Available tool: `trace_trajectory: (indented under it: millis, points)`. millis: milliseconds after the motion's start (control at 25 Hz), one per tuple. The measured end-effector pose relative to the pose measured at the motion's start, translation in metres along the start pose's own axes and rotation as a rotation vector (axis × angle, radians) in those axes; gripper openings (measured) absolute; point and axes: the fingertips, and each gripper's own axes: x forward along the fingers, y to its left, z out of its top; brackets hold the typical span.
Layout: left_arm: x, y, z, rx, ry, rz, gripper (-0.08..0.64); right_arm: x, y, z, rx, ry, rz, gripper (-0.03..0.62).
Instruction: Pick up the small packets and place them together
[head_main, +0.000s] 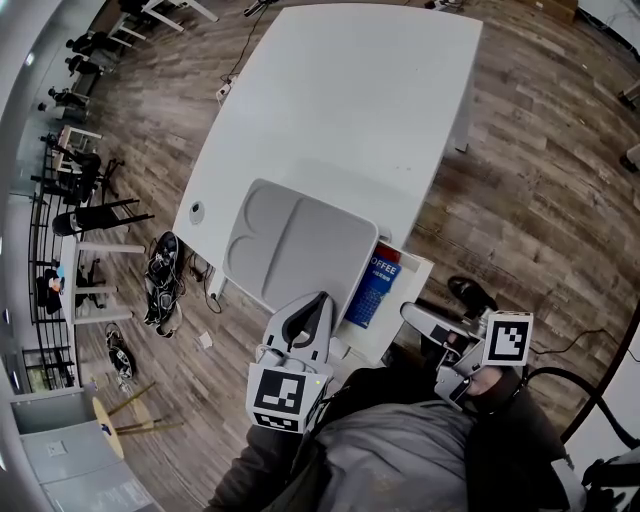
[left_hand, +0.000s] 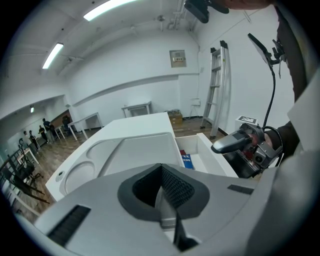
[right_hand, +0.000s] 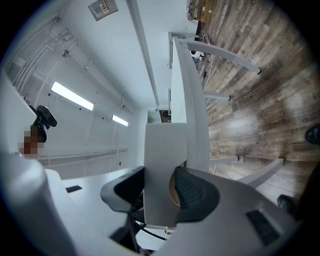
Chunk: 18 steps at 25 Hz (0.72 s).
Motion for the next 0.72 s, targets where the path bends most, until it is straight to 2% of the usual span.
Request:
trace_trajectory:
  millis: [720]
  points:
    - [0.003, -0.002, 0.002, 0.007, 0.025, 0.016, -0.012, -0.035, 0.002, -0.001, 0.032, -0.021, -0.003, 0.196]
